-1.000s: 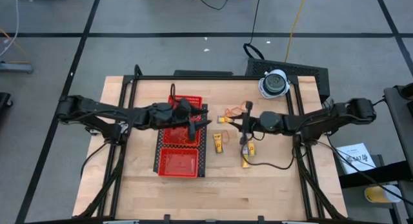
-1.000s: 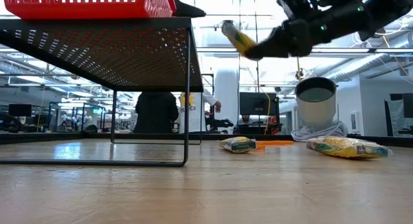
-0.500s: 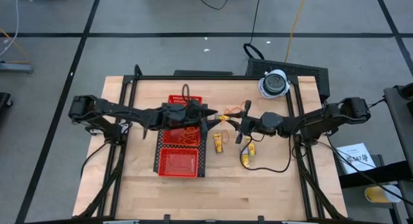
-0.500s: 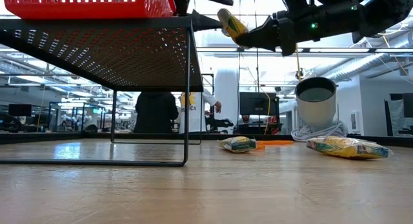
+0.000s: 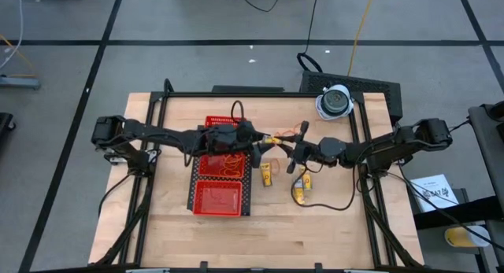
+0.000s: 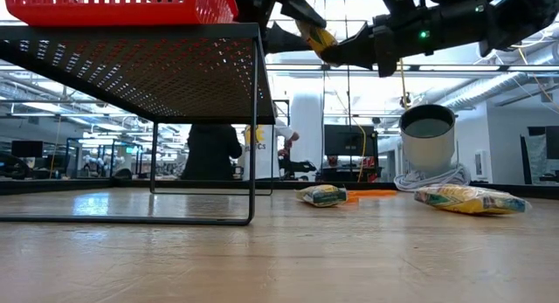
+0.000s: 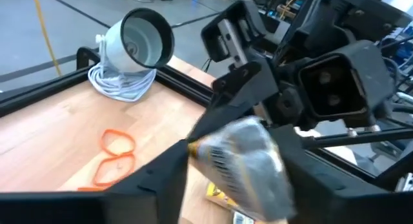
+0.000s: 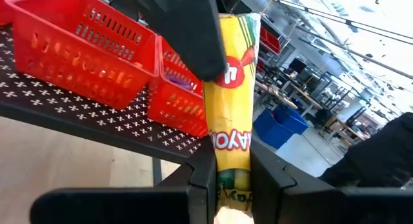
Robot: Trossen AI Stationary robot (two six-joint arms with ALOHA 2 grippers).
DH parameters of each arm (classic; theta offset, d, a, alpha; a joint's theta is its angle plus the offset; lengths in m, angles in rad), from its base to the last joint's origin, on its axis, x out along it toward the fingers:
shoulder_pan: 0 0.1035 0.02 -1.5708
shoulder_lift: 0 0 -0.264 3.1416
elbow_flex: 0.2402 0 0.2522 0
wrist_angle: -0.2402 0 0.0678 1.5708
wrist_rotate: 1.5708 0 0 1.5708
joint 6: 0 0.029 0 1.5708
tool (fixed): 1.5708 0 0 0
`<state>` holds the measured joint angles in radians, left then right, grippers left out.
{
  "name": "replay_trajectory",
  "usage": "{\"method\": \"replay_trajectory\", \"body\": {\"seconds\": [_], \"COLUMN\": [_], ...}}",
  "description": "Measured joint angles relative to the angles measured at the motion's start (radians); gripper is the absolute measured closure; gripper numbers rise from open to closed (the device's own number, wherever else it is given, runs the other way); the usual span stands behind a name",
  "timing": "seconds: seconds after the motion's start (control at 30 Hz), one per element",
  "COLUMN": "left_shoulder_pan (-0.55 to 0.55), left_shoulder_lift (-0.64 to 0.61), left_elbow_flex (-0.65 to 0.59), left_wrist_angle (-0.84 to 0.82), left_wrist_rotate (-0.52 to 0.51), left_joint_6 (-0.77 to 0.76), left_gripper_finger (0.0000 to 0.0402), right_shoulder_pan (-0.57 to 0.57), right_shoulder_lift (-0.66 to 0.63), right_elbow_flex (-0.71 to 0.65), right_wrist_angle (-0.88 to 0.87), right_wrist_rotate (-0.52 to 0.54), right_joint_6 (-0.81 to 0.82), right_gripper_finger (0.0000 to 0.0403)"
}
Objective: Pick & Place Office Desk Supplies
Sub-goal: Put the yellow pack of crayon into the bottom red basket on the shelf
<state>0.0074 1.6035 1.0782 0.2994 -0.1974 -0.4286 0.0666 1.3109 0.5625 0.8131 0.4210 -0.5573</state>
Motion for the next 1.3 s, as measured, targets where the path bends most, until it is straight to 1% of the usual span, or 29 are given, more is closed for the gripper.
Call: {"method": "replay_trajectory", "body": {"seconds": [0.2,0.3,0.4,0.5,0.57,0.63,0.67,0.73,0.83,0.9,0.93,1.03,1.2,1.3], "left_shoulder_pan": [0.017,0.022,0.025,0.024,0.024,0.022,0.020,0.008,-0.020,-0.050,-0.069,-0.147,-0.296,-0.374], "left_shoulder_lift": [-0.001,-0.018,-0.048,-0.096,-0.138,-0.182,-0.208,-0.245,-0.314,-0.361,-0.388,-0.439,-0.499,-0.502], "left_elbow_flex": [0.000,-0.001,-0.001,-0.001,-0.001,0.000,0.001,0.001,-0.002,0.001,0.000,0.001,0.000,0.000], "left_wrist_angle": [-0.007,-0.029,-0.063,-0.106,-0.158,-0.191,-0.235,-0.288,-0.421,-0.465,-0.508,-0.564,-0.687,-0.751], "left_wrist_rotate": [0.032,0.044,0.063,0.065,0.063,0.057,0.062,0.092,0.180,0.231,0.249,0.257,0.193,0.135], "left_joint_6": [-0.002,0.002,0.011,0.027,0.027,0.025,0.024,0.024,0.022,0.014,0.008,0.020,0.060,0.051], "left_gripper_finger": [0.0303,0.0330,0.0331,0.0321,0.0318,0.0323,0.0328,0.0337,0.0341,0.0337,0.0334,0.0331,0.0339,0.0339], "right_shoulder_pan": [0.000,0.001,0.005,0.023,0.042,0.065,0.076,0.099,0.119,0.127,0.129,0.131,0.130,0.130], "right_shoulder_lift": [0.000,-0.001,-0.002,-0.019,-0.037,-0.065,-0.078,-0.123,-0.176,-0.210,-0.224,-0.267,-0.306,-0.321], "right_elbow_flex": [0.000,0.002,0.003,0.004,0.004,-0.003,-0.003,0.000,0.001,-0.003,-0.001,-0.012,-0.053,-0.075], "right_wrist_angle": [-0.016,-0.032,-0.037,-0.042,-0.052,-0.087,-0.086,-0.119,-0.194,-0.266,-0.281,-0.327,-0.312,-0.313], "right_wrist_rotate": [0.014,0.004,-0.011,0.006,0.039,0.097,0.121,0.163,0.223,0.265,0.267,0.259,0.259,0.259], "right_joint_6": [-0.004,0.028,0.064,0.082,0.095,0.105,0.104,0.097,0.101,0.115,0.130,0.172,0.205,0.207], "right_gripper_finger": [0.0352,0.0348,0.0330,0.0302,0.0282,0.0265,0.0257,0.0245,0.0232,0.0228,0.0226,0.0225,0.0231,0.0234]}}
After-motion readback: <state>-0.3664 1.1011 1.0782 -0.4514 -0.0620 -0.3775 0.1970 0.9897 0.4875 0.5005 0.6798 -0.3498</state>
